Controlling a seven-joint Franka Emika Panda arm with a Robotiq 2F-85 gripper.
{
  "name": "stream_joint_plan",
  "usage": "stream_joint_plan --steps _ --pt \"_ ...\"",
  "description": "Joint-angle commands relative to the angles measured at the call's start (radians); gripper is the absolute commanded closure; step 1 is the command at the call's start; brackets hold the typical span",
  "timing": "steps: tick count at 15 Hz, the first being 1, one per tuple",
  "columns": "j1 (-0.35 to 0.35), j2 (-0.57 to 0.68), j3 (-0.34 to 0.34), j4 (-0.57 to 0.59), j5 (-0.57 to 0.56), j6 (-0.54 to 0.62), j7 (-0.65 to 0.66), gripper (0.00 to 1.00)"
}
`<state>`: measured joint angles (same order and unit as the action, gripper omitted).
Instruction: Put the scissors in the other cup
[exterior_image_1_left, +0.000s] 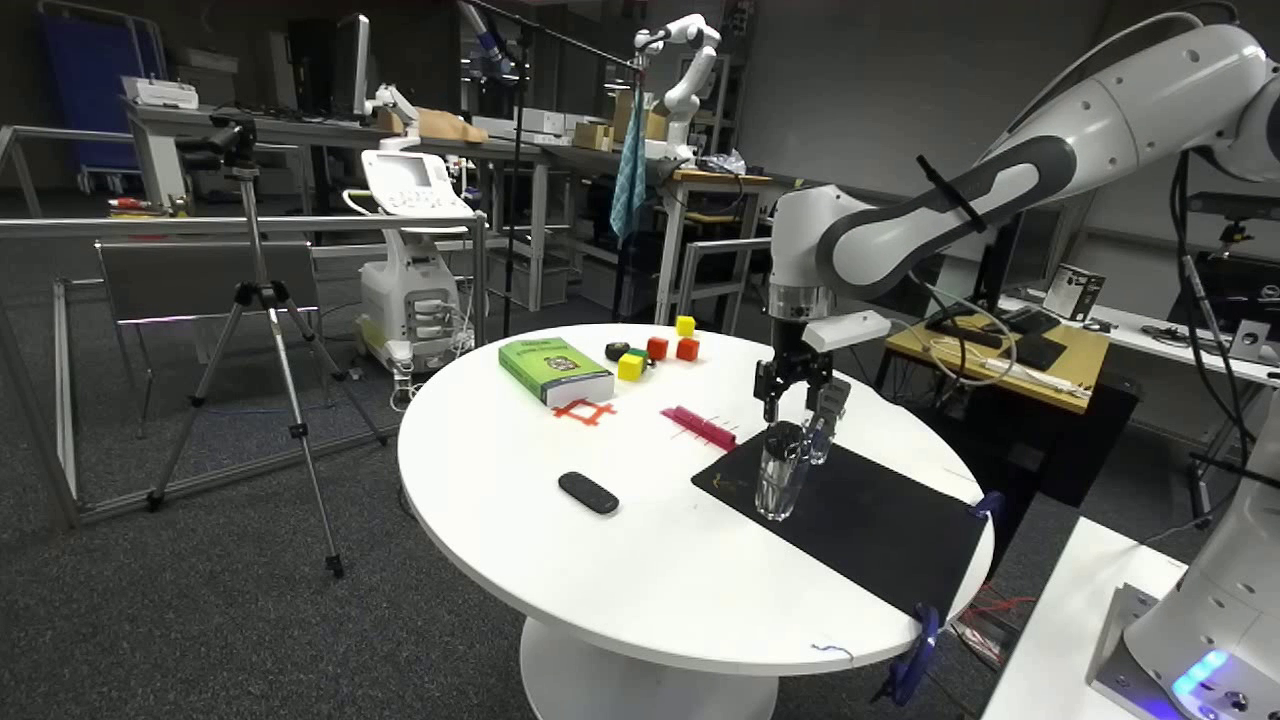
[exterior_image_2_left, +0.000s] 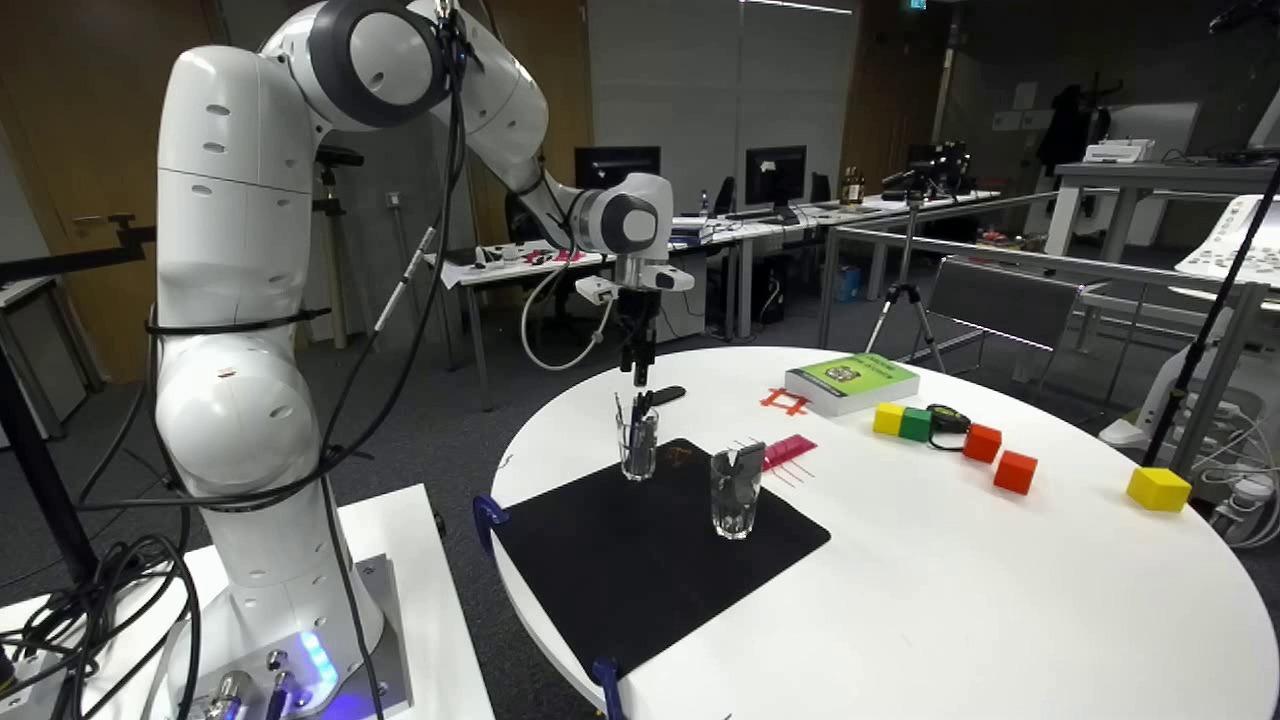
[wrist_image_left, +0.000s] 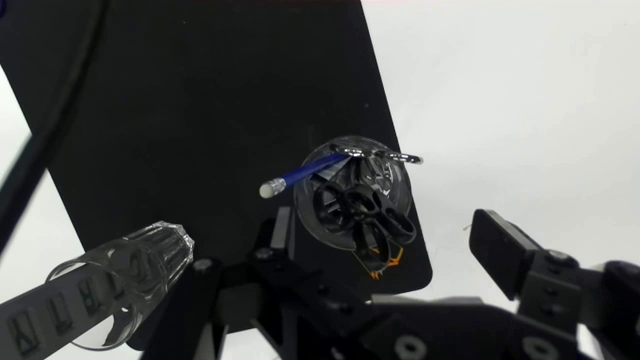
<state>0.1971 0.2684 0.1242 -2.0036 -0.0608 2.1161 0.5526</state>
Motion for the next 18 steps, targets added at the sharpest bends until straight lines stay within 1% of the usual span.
stream_joint_plan --steps 1,6,14,18 --pt "0.008 -0.036 -0.019 0.014 -0.011 -0.015 -0.01 0.0" --pt "0.004 -0.073 -0.026 0.032 -0.018 -0.016 -0.011 0.0" --pt "0.001 -0.159 -0.02 0.047 -0.062 -0.03 -0.006 0.0" --pt "-0.004 -0.211 -0.01 0.047 -0.058 -0.069 -0.027 0.0"
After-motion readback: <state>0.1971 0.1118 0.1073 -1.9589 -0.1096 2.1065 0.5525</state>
